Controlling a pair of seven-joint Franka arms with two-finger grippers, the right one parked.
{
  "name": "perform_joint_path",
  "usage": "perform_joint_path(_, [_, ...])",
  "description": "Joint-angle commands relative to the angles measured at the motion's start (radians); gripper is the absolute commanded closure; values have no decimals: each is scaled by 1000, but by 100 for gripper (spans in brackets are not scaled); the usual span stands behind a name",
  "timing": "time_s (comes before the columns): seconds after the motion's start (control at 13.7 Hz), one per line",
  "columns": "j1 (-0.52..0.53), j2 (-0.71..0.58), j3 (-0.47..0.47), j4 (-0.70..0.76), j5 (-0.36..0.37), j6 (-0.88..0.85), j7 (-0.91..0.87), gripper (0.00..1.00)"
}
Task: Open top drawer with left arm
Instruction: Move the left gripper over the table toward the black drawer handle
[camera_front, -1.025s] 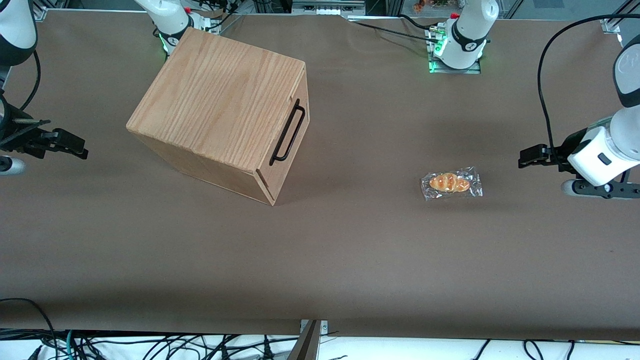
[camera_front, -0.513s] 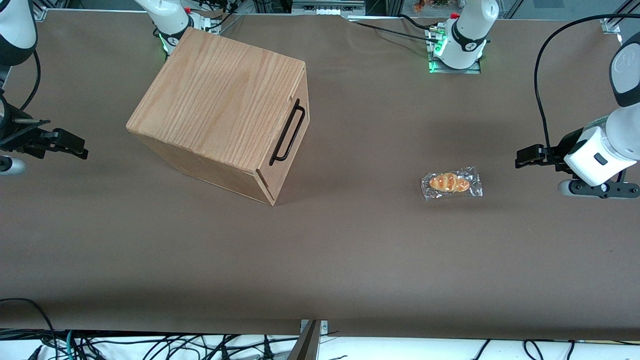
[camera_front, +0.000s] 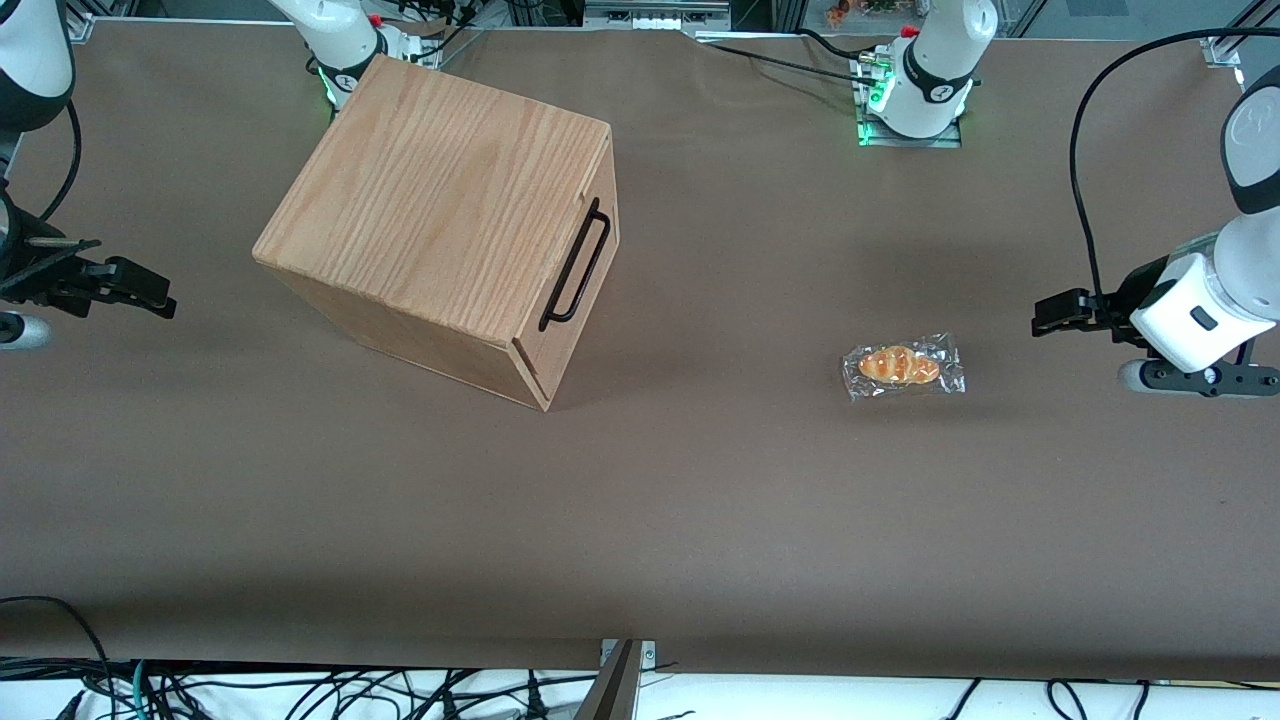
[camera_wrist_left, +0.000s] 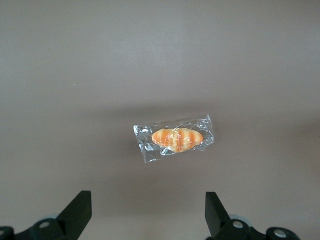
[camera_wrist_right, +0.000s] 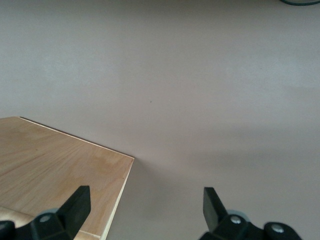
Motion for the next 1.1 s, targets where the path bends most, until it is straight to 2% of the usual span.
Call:
perform_joint_path(0.0, [-5, -1, -35, 17, -23, -19, -67, 0])
perform_joint_path(0.37, [-5, 0, -151, 17, -26, -17, -216, 0])
perform_joint_path(0.59, [-18, 8, -203, 17, -63, -8, -314, 0])
perform_joint_path(1.03, [-163, 40, -206, 17, -64, 33, -485, 0])
